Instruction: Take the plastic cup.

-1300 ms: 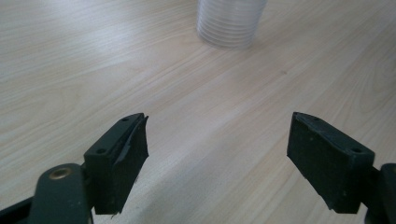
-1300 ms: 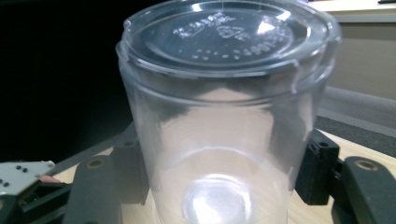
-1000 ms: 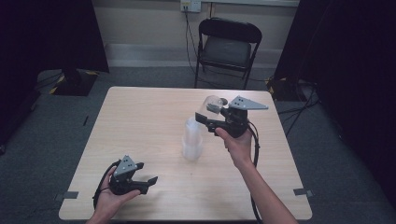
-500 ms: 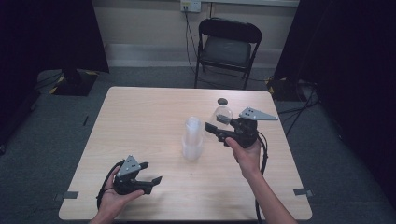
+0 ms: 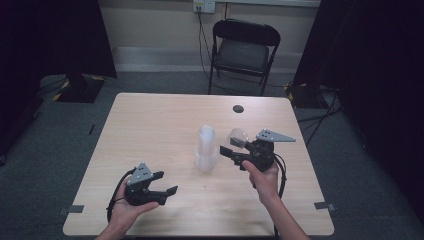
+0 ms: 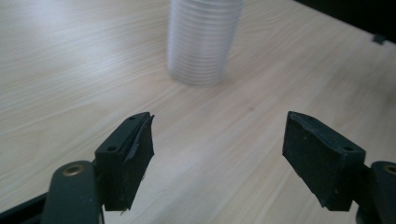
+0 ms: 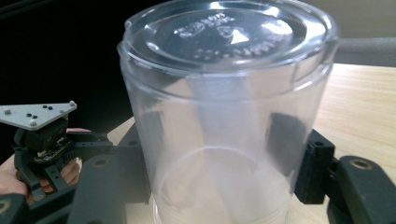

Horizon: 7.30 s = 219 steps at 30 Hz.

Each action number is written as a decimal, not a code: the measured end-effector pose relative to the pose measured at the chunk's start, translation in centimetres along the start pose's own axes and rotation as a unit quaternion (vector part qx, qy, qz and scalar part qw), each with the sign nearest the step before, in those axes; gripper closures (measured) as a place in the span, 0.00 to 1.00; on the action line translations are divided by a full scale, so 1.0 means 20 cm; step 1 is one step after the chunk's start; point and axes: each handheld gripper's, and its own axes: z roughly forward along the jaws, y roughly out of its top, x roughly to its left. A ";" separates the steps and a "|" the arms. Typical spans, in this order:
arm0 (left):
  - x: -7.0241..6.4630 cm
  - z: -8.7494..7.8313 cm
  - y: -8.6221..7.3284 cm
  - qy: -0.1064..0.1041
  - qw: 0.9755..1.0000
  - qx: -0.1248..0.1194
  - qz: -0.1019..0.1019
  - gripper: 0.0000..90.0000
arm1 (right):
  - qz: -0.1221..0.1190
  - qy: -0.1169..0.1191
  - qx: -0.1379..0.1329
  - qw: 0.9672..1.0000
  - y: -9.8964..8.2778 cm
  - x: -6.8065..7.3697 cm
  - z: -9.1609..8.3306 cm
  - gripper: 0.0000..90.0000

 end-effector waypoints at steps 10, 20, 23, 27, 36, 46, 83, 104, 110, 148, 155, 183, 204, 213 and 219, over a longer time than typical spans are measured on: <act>-0.09 0.10 0.12 0.005 0.999 -0.043 0.028 0.32 | 0.011 0.010 -0.004 1.000 -0.04 0.04 -0.05 0.42; -0.21 0.22 0.22 -0.040 0.994 -0.087 0.052 0.41 | 0.036 0.034 0.004 0.999 -0.12 0.07 -0.05 0.42; -0.23 0.24 0.22 -0.049 0.993 -0.095 0.055 0.41 | 0.049 0.044 0.002 0.998 -0.13 0.07 -0.05 0.42; -0.25 0.25 0.21 -0.058 0.992 -0.099 0.055 0.47 | 0.062 0.057 0.004 0.996 -0.15 0.08 -0.04 0.43; -0.28 0.22 0.16 -0.040 0.985 -0.151 0.069 0.59 | 0.115 0.095 0.010 0.989 -0.19 0.13 0.01 0.44; -0.31 0.22 0.15 -0.015 0.980 -0.178 0.083 0.67 | 0.161 0.111 0.018 0.981 -0.21 0.15 0.04 0.44; -0.32 0.24 0.16 -0.003 0.969 -0.212 0.125 0.93 | 0.160 0.104 0.020 0.982 -0.23 0.19 0.11 0.25; -0.21 0.19 0.14 -0.029 0.982 -0.176 0.056 0.94 | 0.136 0.082 -0.005 0.987 -0.20 0.12 0.05 0.16; -0.19 0.17 0.15 -0.037 0.985 -0.159 0.053 0.94 | 0.125 0.070 -0.002 0.990 -0.20 0.11 0.03 0.16; -0.16 0.23 0.17 -0.181 0.980 0.080 -0.006 0.94 | -0.059 0.041 0.095 0.993 -0.24 0.15 -0.07 0.17; -0.17 0.25 0.18 -0.183 0.976 0.118 0.006 0.94 | -0.124 0.059 0.139 0.981 -0.27 0.21 -0.06 0.17; -0.17 0.30 0.20 -0.203 0.965 0.161 -0.041 0.96 | -0.369 0.056 0.248 0.894 -0.41 0.41 0.10 0.15; -0.14 0.30 0.20 -0.187 0.966 0.142 -0.106 1.00 | -0.345 0.044 0.219 0.912 -0.45 0.42 0.18 0.28; -0.14 0.32 0.19 -0.175 0.966 0.156 -0.104 1.00 | -0.359 0.056 0.207 0.909 -0.44 0.48 0.23 0.27; -0.13 0.31 0.18 -0.175 0.967 0.153 -0.108 0.99 | -0.358 0.057 0.202 0.910 -0.43 0.48 0.23 0.31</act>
